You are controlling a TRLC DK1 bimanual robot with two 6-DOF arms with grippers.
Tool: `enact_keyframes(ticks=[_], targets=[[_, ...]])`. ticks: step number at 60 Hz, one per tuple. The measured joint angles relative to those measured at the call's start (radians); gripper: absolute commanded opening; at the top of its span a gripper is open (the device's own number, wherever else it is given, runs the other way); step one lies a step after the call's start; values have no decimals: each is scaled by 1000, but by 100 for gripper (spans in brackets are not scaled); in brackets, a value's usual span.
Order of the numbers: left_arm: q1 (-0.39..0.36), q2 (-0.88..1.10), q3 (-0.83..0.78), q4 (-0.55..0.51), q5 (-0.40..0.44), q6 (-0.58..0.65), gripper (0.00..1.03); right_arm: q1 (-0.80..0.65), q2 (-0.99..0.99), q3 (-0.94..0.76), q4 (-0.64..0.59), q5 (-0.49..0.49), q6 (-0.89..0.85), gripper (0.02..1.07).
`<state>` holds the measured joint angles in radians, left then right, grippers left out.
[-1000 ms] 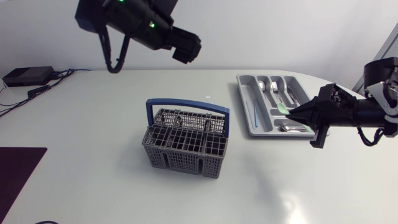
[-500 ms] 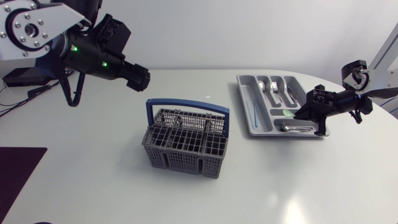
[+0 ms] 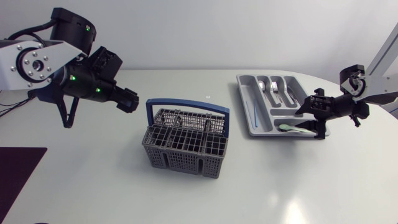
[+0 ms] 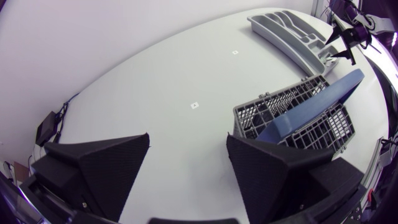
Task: Unload the cutlery basket into the drawer organizer.
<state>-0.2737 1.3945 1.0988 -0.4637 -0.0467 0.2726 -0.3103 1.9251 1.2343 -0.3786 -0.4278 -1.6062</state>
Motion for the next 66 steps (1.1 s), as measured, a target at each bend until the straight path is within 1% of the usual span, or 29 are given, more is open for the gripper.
enact_keyframes(ticks=[5, 10, 16, 22, 32, 36, 41, 44, 48, 50, 56, 59, 60, 63, 66], targets=[[5, 0, -16, 4, 0, 14, 99, 5, -81, -55, 0, -45, 45, 101], [5, -1, -37, 11, 0, 23, 99, 30, -204, -137, 2, -84, 92, 100], [11, -1, -72, 14, 0, 37, 99, 97, -351, -243, 9, -121, 151, 100], [24, -1, -100, 17, 0, 47, 98, 166, -442, -331, 16, -155, 226, 100], [29, -1, -159, 62, 0, 66, 98, 267, -523, -431, 21, -169, 338, 100], [29, 0, -180, 71, 0, 69, 98, 309, -538, -463, 54, -170, 376, 100], [29, 0, -193, 81, 0, 69, 98, 338, -543, -483, 91, -171, 430, 99], [29, 0, -198, 89, 0, 69, 98, 350, -543, -485, 96, -171, 454, 95], [29, 3, -203, 101, 0, 69, 98, 380, -543, -492, 114, -162, 488, 87], [29, 8, -203, 105, 0, 69, 98, 402, -543, -496, 123, -152, 509, 80], [24, 31, -205, 130, 0, 69, 98, 478, -539, -496, 136, -145, 567, 51], [18, 48, -209, 137, 0, 69, 98, 514, -539, -496, 141, -142, 593, 40], [15, 53, -212, 137, 0, 69, 98, 523, -539, -496, 143, -140, 598, 35], [6, 64, -222, 137, 1, 69, 98, 559, -539, -496, 152, -117, 621, 27], [-2, 72, -231, 137, 1, 69, 98, 591, -535, -496, 163, -100, 643, 22]])
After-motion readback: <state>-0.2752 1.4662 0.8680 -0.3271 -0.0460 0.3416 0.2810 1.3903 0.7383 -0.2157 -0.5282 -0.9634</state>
